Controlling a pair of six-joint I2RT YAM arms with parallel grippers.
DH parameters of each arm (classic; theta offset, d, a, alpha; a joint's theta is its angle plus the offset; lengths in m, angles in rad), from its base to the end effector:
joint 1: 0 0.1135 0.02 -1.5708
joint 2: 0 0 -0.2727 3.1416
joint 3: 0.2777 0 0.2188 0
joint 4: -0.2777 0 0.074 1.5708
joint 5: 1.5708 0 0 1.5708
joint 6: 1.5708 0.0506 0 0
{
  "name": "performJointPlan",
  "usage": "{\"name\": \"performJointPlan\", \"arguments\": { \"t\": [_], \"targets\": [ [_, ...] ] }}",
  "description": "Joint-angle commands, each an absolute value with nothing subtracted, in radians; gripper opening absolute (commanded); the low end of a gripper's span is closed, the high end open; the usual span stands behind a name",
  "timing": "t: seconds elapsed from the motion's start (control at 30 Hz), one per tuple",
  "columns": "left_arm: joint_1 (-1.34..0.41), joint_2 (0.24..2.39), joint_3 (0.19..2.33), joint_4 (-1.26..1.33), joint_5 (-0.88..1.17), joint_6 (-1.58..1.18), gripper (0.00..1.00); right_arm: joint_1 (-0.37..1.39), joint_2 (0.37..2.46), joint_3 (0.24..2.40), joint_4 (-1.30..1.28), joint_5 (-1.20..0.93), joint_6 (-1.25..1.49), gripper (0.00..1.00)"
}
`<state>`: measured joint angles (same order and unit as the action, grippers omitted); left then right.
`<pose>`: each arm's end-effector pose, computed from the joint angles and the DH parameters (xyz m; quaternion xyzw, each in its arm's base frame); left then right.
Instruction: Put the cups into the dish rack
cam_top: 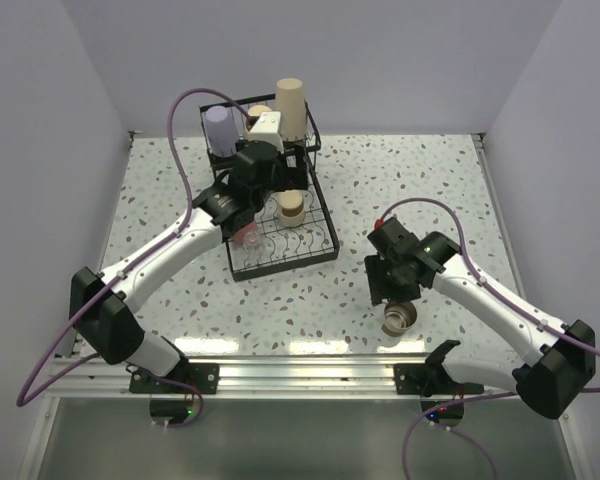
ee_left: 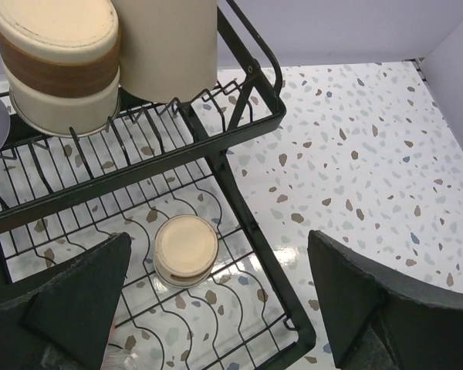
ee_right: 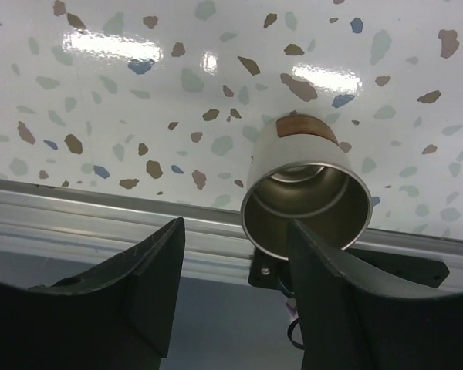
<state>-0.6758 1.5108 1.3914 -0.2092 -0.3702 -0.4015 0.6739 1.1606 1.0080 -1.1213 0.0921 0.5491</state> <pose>0.2724 -0.1949 0.3811 0.0032 0.8065 -0.1649 0.5678 0.1316 0.0992 0.2719 -0.0548 0.9865 0.0475 0.1471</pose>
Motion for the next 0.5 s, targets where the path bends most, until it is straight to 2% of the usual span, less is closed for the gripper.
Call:
{"name": "performJointPlan", "arguments": {
  "t": [0.0, 0.1, 0.3, 0.43, 0.47],
  "targets": [
    [-0.681, 1.457, 1.362, -0.201, -0.364, -0.416, 0.99, 0.676, 1.164, 0.968, -1.1, 0.15, 0.574, 0.57],
    [-0.681, 1.437, 1.344, -0.199, -0.356, -0.423, 0.99, 0.678, 1.169, 0.919, -1.054, 0.12, 0.584, 0.51],
    [-0.681, 1.416, 1.33, -0.201, -0.345, -0.426, 0.99, 0.686, 1.213, 0.871, -1.011, 0.126, 0.617, 0.47],
    [-0.681, 1.416, 1.33, -0.193, -0.338, -0.428, 0.99, 0.689, 1.249, 0.856, -0.989, 0.118, 0.626, 0.33],
    [-0.681, 1.416, 1.331, -0.193, -0.336, -0.429, 0.99, 0.689, 1.252, 0.851, -0.986, 0.12, 0.627, 0.26]
  ]
}}
